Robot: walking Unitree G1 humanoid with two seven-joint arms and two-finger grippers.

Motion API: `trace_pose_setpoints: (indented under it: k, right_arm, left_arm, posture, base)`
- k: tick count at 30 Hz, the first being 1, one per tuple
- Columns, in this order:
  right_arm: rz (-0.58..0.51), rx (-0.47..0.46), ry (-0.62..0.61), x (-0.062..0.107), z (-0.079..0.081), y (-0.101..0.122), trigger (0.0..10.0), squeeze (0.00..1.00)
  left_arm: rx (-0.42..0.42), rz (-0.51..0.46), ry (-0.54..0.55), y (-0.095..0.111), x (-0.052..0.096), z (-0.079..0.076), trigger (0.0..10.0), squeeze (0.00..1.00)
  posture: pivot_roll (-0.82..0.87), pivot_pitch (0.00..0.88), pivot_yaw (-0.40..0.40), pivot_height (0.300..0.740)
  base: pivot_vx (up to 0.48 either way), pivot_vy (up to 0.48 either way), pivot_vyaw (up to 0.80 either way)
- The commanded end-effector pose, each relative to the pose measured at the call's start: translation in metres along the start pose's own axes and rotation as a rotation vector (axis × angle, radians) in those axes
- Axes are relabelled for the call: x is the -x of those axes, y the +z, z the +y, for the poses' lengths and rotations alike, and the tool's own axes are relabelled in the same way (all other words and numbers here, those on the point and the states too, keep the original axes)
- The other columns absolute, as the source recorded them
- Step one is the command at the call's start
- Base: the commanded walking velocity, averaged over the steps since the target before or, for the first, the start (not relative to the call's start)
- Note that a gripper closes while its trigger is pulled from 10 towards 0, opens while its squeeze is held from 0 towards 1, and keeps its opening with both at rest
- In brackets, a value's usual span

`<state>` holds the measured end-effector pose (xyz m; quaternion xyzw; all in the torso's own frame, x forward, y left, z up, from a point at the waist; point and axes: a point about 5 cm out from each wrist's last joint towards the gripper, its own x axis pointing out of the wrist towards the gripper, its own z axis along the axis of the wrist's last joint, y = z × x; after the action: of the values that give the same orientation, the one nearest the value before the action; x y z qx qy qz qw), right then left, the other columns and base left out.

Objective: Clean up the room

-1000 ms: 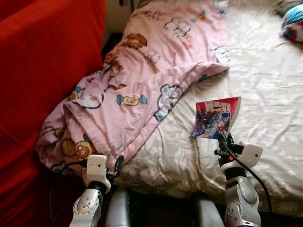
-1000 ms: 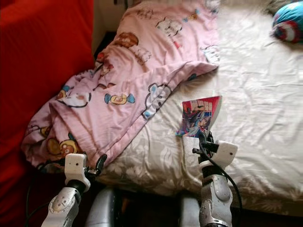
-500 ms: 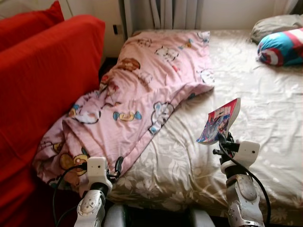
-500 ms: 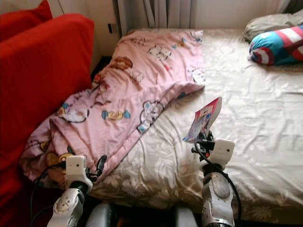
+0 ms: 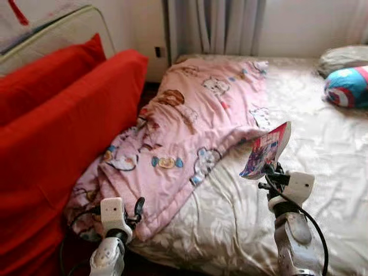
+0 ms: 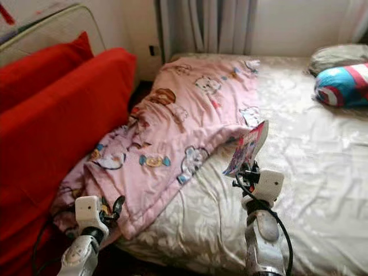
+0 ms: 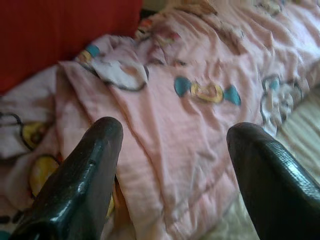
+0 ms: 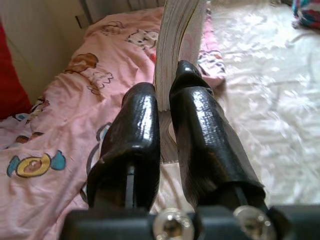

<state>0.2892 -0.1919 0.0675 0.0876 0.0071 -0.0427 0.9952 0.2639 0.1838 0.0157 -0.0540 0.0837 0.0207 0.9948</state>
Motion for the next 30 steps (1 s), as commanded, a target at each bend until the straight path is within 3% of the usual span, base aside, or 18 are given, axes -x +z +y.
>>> trace_pose_setpoints:
  k: [1,10,21,26,30]
  right_arm:
    - [-0.022,0.002,0.009,-0.0060,0.0042,0.0067,10.0,0.00]
    - [-0.008,-0.028,-0.025,-0.0087,0.0039,0.0057,10.0,0.00]
    - [0.017,-0.034,-0.045,-0.0090,0.0026,0.0022,10.0,0.00]
    - [0.013,-0.030,-0.046,-0.0096,0.0026,0.0028,10.0,0.00]
    - [0.000,-0.030,-0.037,-0.0107,0.0040,0.0044,10.0,0.00]
  left_arm:
    - [-0.005,0.015,0.008,-0.0036,0.0013,0.0036,10.0,0.00]
    - [0.003,-0.004,0.005,-0.0006,-0.0007,0.0013,10.0,0.00]
    - [0.002,-0.025,-0.011,0.0025,-0.0018,-0.0004,10.0,0.00]
    - [0.005,-0.031,-0.015,0.0030,-0.0025,-0.0020,10.0,0.00]
    - [0.009,-0.030,-0.017,0.0017,-0.0013,-0.0029,10.0,0.00]
  posture:
    - [-0.09,0.015,0.026,0.740]
    - [-0.08,0.034,0.023,0.740]
    - [-0.09,0.051,0.023,0.740]
    - [-0.08,0.053,0.019,0.740]
    - [-0.08,0.051,0.015,0.740]
  base:
    - [0.000,0.000,0.00]
    - [0.000,0.000,0.00]
    - [0.000,0.000,-0.71]
    - [0.000,-0.304,-0.71]
    - [0.000,-0.308,0.00]
